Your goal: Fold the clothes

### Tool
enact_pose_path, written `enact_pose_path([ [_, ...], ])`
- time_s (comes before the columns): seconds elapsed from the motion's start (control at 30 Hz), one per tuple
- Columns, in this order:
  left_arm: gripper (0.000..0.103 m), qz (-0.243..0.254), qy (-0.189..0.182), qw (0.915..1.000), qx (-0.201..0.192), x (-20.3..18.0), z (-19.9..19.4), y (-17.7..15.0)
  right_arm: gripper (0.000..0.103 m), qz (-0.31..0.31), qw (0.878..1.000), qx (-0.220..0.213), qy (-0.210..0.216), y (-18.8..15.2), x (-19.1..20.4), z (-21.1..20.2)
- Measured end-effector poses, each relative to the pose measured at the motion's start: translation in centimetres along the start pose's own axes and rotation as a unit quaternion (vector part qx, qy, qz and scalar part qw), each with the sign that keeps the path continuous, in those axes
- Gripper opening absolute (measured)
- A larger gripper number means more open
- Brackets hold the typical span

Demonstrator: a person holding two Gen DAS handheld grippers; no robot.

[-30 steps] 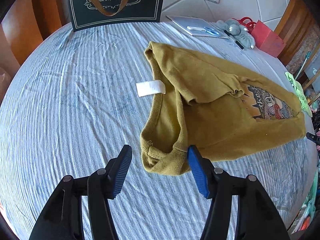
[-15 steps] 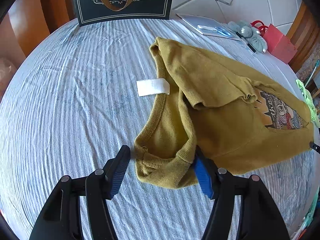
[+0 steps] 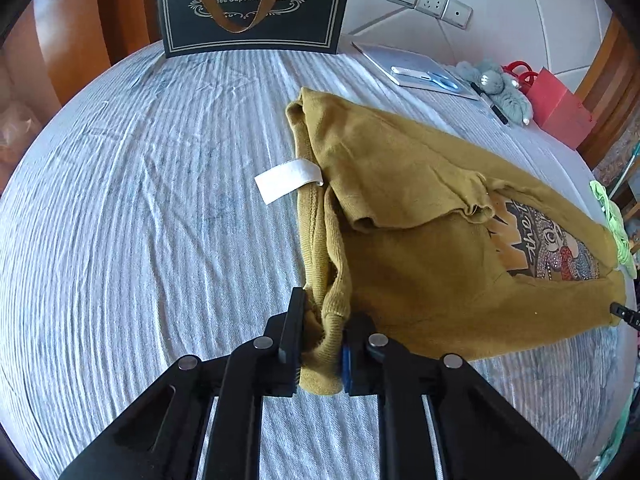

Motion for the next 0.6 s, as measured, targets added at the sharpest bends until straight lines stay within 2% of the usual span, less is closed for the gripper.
enact_pose_path([
  [0.17,0.013,0.003,-0.011,0.9999,0.003,0.8,-2.7,-1.4,0.009,0.023,0.999,-0.008,0.033,-1.2,-0.3,-2.2],
  [0.37,0.013,0.011,-0.027,0.9996,0.006,1.4,-6.5,-3.6,0.009,0.026,0.999,-0.012,0.045,-3.4,0.4,-5.1],
  [0.5,0.017,0.021,-0.023,0.9992,0.026,1.9,-4.1,-4.3,0.009,0.036,0.998,0.004,0.054,-4.7,-0.5,-3.8],
  [0.6,0.018,0.004,-0.034,0.9978,0.057,2.2,-2.2,-4.6,0.012,0.043,0.998,0.012,0.052,-5.1,-0.5,-3.1],
])
Point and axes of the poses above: each gripper's, at about its wrist camera, not at the fingertips, and z roughly the way its jaws point, x to its left, y to its top, the point moved 3 cm from there along z, roughly the way its jaws point, and after that the axes turned 8 degrees about y, right-handed, at the moved point
